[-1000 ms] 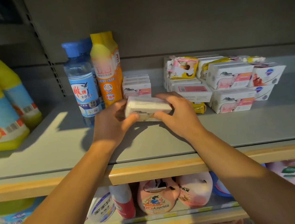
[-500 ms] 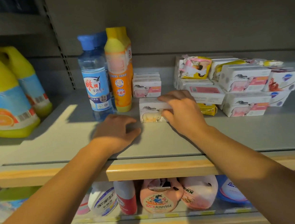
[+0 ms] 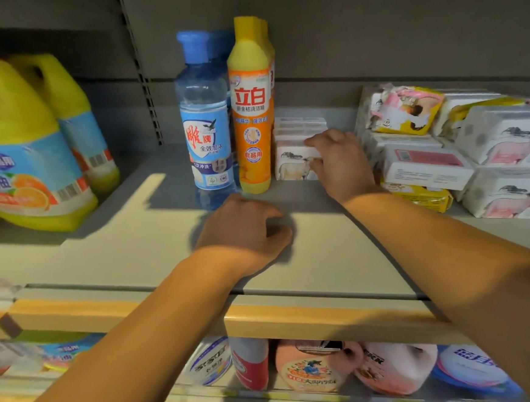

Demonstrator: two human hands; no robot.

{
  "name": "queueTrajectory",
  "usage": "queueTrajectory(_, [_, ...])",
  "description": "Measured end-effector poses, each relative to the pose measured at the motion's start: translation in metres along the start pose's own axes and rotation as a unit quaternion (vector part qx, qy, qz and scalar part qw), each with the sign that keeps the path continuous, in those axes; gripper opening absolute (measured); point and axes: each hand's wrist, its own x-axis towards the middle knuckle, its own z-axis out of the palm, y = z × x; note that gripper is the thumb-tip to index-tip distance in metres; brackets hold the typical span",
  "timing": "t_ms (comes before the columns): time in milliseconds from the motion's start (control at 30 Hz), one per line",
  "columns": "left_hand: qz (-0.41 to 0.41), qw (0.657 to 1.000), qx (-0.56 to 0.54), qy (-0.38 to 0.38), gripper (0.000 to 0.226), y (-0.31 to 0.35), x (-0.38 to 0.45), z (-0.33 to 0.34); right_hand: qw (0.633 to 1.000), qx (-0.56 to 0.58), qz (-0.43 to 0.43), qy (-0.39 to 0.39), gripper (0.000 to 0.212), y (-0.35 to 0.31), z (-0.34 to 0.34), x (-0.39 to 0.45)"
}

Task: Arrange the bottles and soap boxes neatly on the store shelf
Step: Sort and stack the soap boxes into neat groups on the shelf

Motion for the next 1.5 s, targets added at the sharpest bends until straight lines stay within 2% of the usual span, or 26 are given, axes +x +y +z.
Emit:
queueTrajectory(400, [-0.008,0.999,-0.018,0.026,0.027,0.003,0.0,0.001,0.999,-0.004,-0.022,0.023,0.043,0.005,0.014,0.011])
queueTrajectory(567, [-0.005,1.0,-0.02,0.02,0.029,0.001,0.0,0.002,1.0,-0.007,-0.017,0.006,0.045,0.003,0.011,0.009])
queueTrajectory(700, [-0.006,1.0,-0.011,0.023,0.03,0.002,-0.001,0.002,1.0,-0.008,-0.017,-0.017,0.05,-0.005,-0.008,-0.001])
queueTrajectory(833, [-0.002,1.0,0.003,0.019,0.031,0.004,-0.002,0.001,0.999,0.036,0.002,0.031,0.038,-0.003,-0.043,-0.026])
queueTrajectory(900, [-0.006,1.0,0.001,0.015,0.032,0.005,-0.003,-0.001,0.999,0.028,0.012,0.031,0.037,0.011,-0.061,-0.038])
queueTrajectory(1000, [-0.008,1.0,-0.003,0.006,0.034,0.007,-0.004,-0.002,0.996,-0.028,0.078,-0.01,0.044,0.043,-0.084,-0.048])
queueTrajectory(1100, [-0.01,1.0,-0.013,0.014,0.032,0.009,-0.005,-0.005,0.984,-0.076,0.138,-0.084,0.058,0.07,-0.098,-0.051])
queueTrajectory(1300, [-0.01,0.999,-0.025,0.034,0.024,0.012,-0.007,-0.008,0.963,-0.079,0.144,-0.213,0.073,0.084,-0.103,-0.037])
queueTrajectory(1500, [-0.01,0.999,-0.025,0.029,0.025,0.009,-0.005,-0.007,0.976,-0.082,0.085,-0.182,0.078,0.074,-0.111,-0.033])
